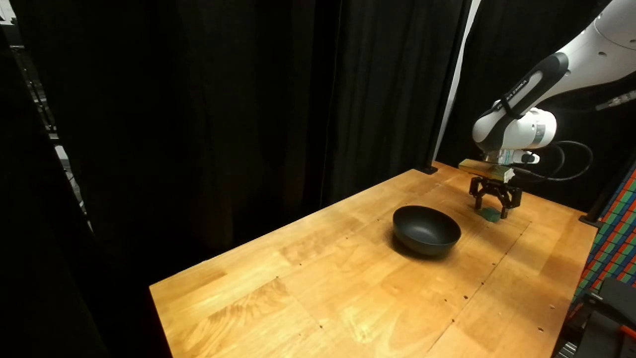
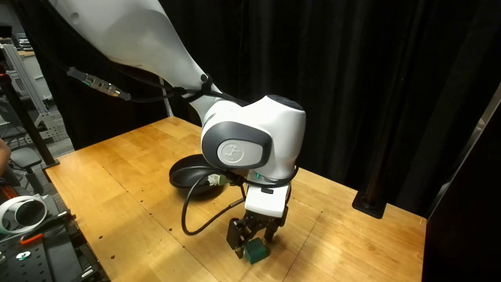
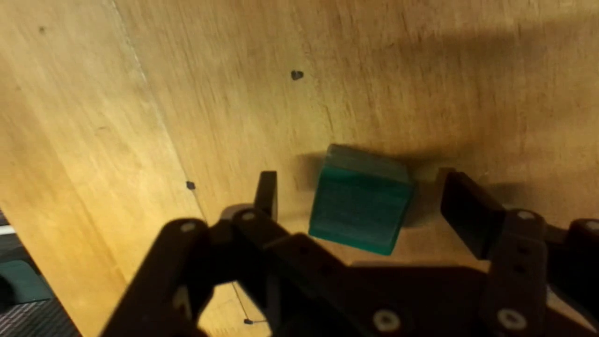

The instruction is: Put the block in the bowl

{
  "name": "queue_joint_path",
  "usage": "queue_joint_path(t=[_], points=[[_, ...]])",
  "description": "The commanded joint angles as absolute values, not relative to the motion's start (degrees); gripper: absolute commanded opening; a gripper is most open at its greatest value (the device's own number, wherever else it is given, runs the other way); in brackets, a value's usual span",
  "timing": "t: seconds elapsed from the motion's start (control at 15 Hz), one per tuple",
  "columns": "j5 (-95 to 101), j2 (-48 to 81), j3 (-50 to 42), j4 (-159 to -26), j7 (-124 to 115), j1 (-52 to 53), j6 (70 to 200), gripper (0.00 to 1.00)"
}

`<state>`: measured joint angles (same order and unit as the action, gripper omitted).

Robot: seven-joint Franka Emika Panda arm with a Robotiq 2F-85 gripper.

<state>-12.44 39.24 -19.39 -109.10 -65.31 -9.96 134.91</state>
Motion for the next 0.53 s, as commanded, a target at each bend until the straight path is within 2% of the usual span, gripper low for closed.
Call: queue_joint_path(t=[0.0,0.27,0.33,0.47], points=[[-12.37,37.6,-19.42,-110.45,-68.52,-9.44,137.05,0.58],[-13.19,35.71,-18.43,-111.52,-68.23,-10.15,138.43,0.27],[-13.65,33.89,-17.3,-112.08,-66.44,-10.51,137.23,0.23],[-14.47,29.01,-14.24,-114.24,-61.2,-10.76,135.69,0.23]])
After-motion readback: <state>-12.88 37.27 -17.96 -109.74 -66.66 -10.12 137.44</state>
